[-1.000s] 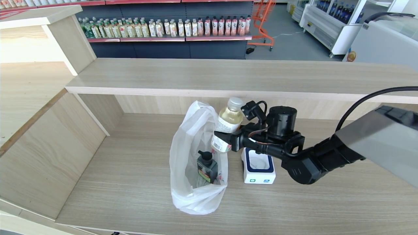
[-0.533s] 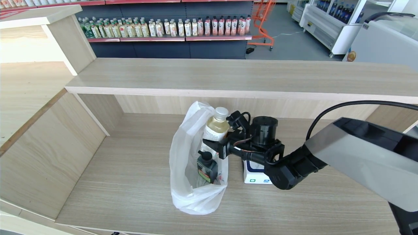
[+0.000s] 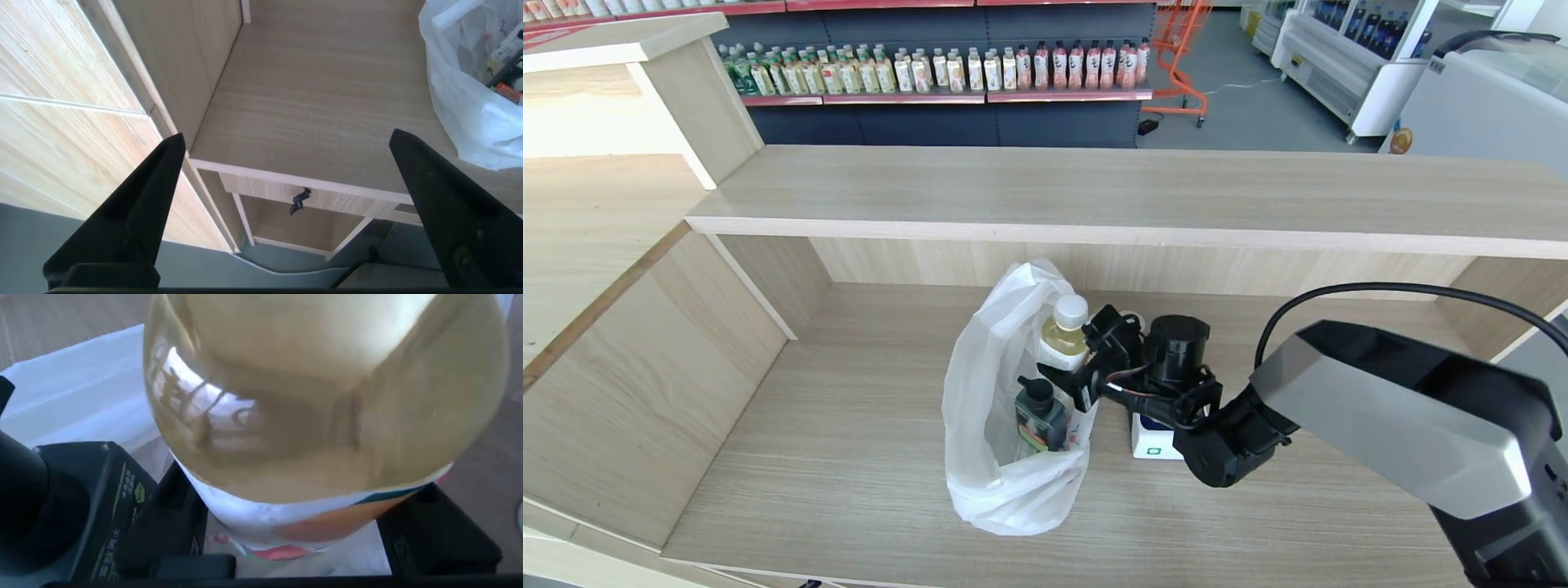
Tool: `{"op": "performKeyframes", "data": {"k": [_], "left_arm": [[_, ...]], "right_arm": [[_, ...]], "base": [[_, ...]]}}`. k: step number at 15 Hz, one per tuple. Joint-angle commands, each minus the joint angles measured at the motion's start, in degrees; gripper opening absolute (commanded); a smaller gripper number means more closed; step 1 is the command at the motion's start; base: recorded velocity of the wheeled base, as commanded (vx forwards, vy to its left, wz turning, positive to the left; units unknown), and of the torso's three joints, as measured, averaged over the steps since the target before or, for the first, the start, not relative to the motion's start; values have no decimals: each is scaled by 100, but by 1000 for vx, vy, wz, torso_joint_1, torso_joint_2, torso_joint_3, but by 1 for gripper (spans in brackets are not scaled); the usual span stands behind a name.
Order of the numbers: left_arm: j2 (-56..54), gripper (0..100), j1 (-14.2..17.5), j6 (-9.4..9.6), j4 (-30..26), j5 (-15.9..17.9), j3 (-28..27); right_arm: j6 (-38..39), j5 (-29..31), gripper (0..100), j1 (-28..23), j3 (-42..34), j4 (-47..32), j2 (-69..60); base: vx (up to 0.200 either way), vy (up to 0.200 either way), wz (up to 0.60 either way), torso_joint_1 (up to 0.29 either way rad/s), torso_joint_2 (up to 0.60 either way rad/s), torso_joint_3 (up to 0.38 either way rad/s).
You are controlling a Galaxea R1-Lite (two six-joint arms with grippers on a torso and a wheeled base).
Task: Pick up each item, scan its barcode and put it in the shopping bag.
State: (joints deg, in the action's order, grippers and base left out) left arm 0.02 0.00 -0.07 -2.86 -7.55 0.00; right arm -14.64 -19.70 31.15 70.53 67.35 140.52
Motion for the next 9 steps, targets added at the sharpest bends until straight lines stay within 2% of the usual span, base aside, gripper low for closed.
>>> {"op": "performKeyframes", "data": {"k": [1, 3, 6, 7, 8, 9], "left_arm": [[-2, 100, 0, -1, -4, -1, 0], [-2, 100, 0, -1, 5, -1, 0], [-2, 100, 0, -1, -4, -1, 0], [-2, 100, 0, -1, -4, -1, 0], [-2, 100, 0, -1, 5, -1, 0], [-2, 100, 0, -1, 5, -1, 0]], "right_arm": [[-4, -8, 100, -12, 48, 41, 90], [172, -16, 100, -56, -13, 15, -113], [1561, -34, 100, -126, -664, -231, -1159], [1754, -34, 100, -135, -804, -275, -1343], [2422, -51, 100, -232, -1560, -425, -2284], [2598, -60, 100, -267, -1921, -539, -2670]], "base": [[0, 0, 0, 0, 0, 0], [0, 0, 0, 0, 0, 0], [0, 0, 0, 0, 0, 0], [0, 0, 0, 0, 0, 0], [0, 0, 0, 0, 0, 0], [0, 0, 0, 0, 0, 0]]}}
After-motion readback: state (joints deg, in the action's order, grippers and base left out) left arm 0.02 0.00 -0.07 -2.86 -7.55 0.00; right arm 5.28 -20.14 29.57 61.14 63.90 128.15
